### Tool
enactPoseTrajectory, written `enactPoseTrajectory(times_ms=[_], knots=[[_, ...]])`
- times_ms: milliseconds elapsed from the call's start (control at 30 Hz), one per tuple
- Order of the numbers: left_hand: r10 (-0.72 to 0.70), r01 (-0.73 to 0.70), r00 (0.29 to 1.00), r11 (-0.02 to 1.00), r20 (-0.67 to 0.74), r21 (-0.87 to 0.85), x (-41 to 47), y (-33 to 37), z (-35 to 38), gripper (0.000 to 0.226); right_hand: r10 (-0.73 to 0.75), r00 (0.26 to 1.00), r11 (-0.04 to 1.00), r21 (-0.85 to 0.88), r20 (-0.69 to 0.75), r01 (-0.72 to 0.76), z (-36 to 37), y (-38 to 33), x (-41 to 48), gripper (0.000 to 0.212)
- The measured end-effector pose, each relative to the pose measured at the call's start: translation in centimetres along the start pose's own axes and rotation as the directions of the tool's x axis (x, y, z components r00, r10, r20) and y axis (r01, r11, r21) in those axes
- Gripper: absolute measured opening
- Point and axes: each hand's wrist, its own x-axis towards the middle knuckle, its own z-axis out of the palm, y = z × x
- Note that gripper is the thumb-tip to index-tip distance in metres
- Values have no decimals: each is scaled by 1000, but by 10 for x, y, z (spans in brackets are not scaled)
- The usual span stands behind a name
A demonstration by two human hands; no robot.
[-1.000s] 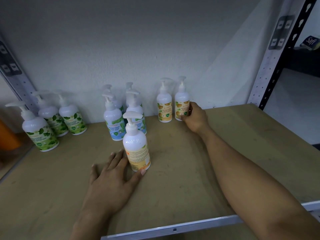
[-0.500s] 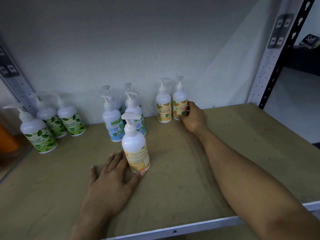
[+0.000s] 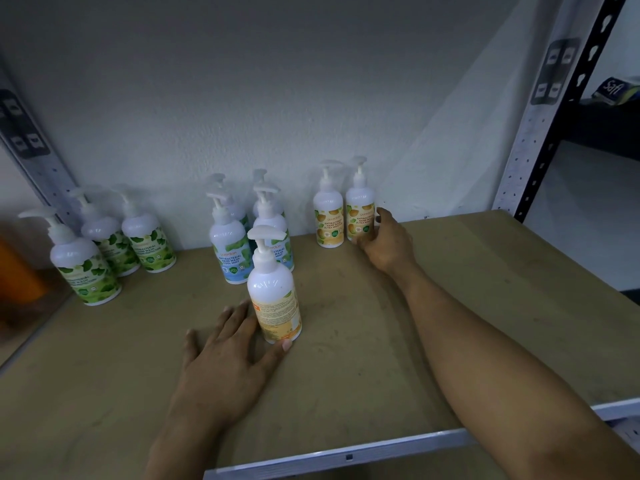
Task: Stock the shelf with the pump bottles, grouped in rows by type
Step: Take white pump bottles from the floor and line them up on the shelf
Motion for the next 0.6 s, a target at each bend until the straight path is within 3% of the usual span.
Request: enactPoseTrajectory(times_ms=[100, 200, 333, 433, 533, 600], knots=[[-2, 2, 1000, 1000, 15, -30, -1, 0, -2, 105, 33, 997, 999, 18, -69, -32, -2, -4, -21, 61], [-6, 8, 999, 999, 43, -35, -3, 2, -6, 97, 21, 998, 989, 146, -60, -12, -2, -15, -53, 46], [8, -3, 997, 998, 74, -67, -6, -1, -13, 84, -121, 978, 927, 370, 169, 51, -5, -43, -103, 41], [-10, 18, 995, 996, 96, -85, -10, -9, -19, 78, -258, 881, 876, 481, 397, 39, -7, -55, -132, 54], [-40, 46, 994, 997, 98, -58, -15, -17, -22, 76, -323, 802, 847, 532, 501, 9, -2, -67, -146, 74], [-44, 48, 996, 998, 78, -40, -17, -20, -21, 70, -347, 779, 852, 522, 522, 29, 4, -75, -150, 70]])
